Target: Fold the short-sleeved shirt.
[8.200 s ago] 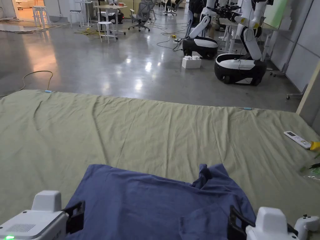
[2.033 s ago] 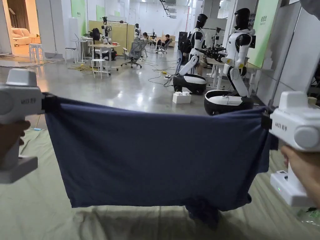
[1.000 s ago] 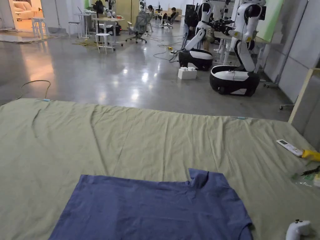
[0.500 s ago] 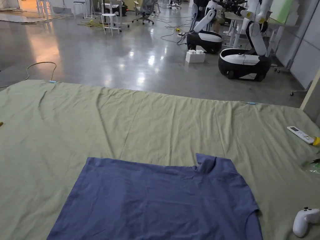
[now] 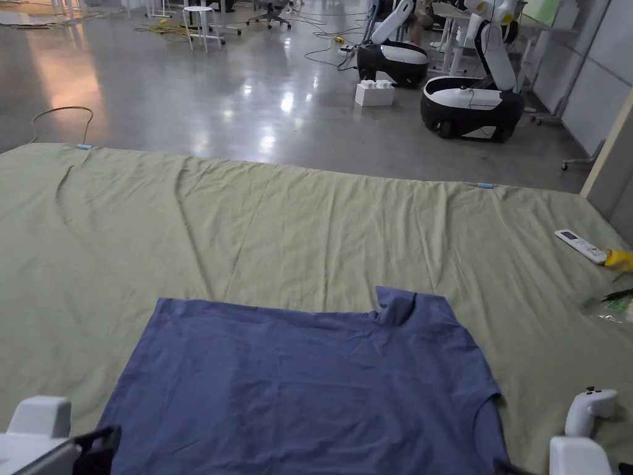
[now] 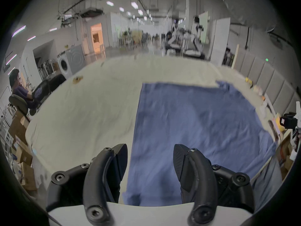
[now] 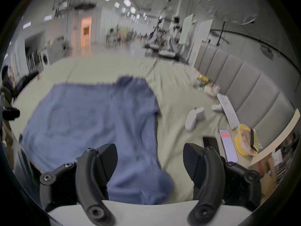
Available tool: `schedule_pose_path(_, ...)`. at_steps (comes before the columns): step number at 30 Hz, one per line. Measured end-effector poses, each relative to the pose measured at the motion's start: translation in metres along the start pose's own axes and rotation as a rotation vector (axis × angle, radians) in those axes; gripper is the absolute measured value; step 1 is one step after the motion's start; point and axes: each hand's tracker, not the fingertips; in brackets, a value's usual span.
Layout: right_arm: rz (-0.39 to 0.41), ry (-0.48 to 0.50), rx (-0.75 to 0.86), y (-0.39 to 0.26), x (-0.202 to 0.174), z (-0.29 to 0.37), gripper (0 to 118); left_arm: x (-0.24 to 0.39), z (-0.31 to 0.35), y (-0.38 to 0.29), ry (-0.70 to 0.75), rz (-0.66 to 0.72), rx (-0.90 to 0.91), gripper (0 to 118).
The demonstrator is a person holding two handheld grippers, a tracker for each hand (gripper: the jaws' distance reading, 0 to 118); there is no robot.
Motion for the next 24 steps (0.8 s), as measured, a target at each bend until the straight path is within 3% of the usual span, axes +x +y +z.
schedule_pose_path(5,-0.101,0.028,0.259,0.021,-0.023,0.0,83,0.034,0.007,0.03,0.025,0.035,0.244,59)
schedule_pose_path(8,-0.082,-0.004,0.411,0.03,-0.045,0.004,60,0.047,0.015,0.04,0.011,0.074,0.355,53)
schedule_pose_path(11,-0.086,0.0,0.533,0.039,-0.056,0.011,23,0.057,0.023,0.045,0.037,0.056,0.453,29)
schedule_pose_path(12,-0.117,0.017,0.542,0.041,-0.06,0.014,18,0.06,0.027,0.046,0.047,0.046,0.48,18)
schedule_pose_path(15,-0.14,0.025,0.592,0.047,-0.066,0.02,5,0.062,0.036,0.046,0.051,0.051,0.557,9)
schedule_pose_path(18,-0.06,-0.027,0.678,0.054,-0.075,0.029,1,0.062,0.042,0.042,0.084,0.037,0.604,4)
schedule_pose_path(19,-0.102,0.003,0.632,0.053,-0.077,0.028,1,0.062,0.044,0.04,0.091,0.028,0.615,4)
schedule_pose_path(24,-0.063,0.008,0.653,0.052,-0.083,0.03,0,0.054,0.044,0.034,0.072,0.008,0.608,3)
